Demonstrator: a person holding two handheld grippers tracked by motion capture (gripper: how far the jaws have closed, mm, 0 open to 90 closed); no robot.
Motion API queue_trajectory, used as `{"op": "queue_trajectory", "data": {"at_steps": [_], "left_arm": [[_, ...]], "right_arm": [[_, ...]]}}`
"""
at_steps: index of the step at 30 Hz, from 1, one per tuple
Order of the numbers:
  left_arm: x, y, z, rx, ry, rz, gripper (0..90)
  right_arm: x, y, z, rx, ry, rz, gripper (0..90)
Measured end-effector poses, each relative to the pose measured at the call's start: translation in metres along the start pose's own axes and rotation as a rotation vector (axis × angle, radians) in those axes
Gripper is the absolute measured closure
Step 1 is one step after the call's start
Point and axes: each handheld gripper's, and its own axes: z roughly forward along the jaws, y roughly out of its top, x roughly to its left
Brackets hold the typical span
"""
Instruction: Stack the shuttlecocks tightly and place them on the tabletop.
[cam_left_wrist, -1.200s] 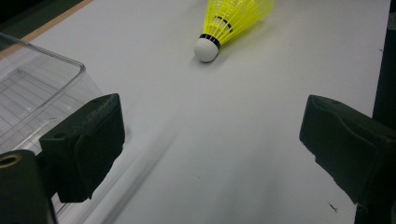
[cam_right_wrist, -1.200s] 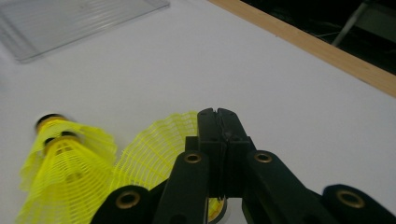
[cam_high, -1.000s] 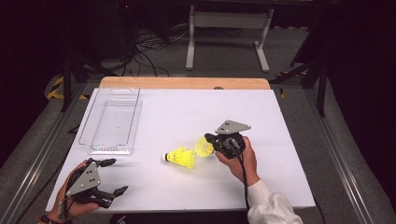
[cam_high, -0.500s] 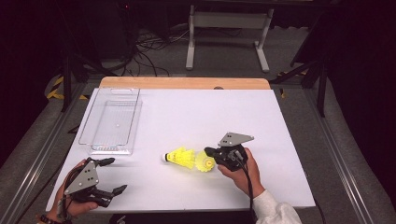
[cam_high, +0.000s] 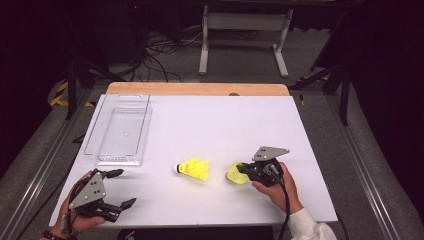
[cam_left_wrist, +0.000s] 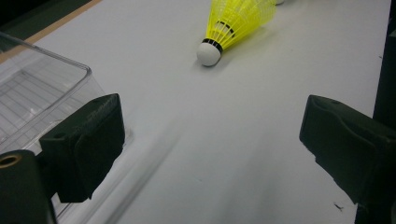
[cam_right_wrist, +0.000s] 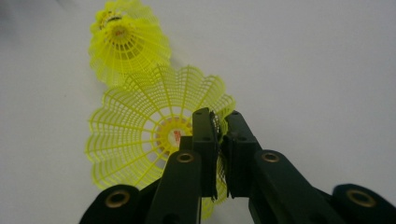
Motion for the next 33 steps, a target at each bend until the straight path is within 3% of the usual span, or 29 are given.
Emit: {"op": "queue_trajectory", "data": {"at_steps": [9,13,19,26,33], "left_arm": [[0.001,0.000,0.001,0.000,-0.004,0.002,7.8],[0.001,0.000,0.001,-0.001,-0.007,-0.004,7.9],[-0.001,0.001,0.001,0.003,-0.006,0.007,7.9],[-0.001,0.001,0.002,0.004,-0.007,0.013,7.8],[-0.002,0.001,0.002,0.008,-0.005,0.014,7.8]], "right_arm": [[-0.014,-0.018,0.001,0.066,-0.006,0.020,75.9],[-0.012,-0.022,0.010,0.146,-0.026,-0.036,70.6],[-0.012,-0.022,0.010,0.154,-0.061,-0.048,57.8],[-0.008,-0.022,0.005,0.175,-0.093,-0.072,50.3],[-0.005,-0.027,-0.010,0.151,-0.151,-0.043,38.1]]}}
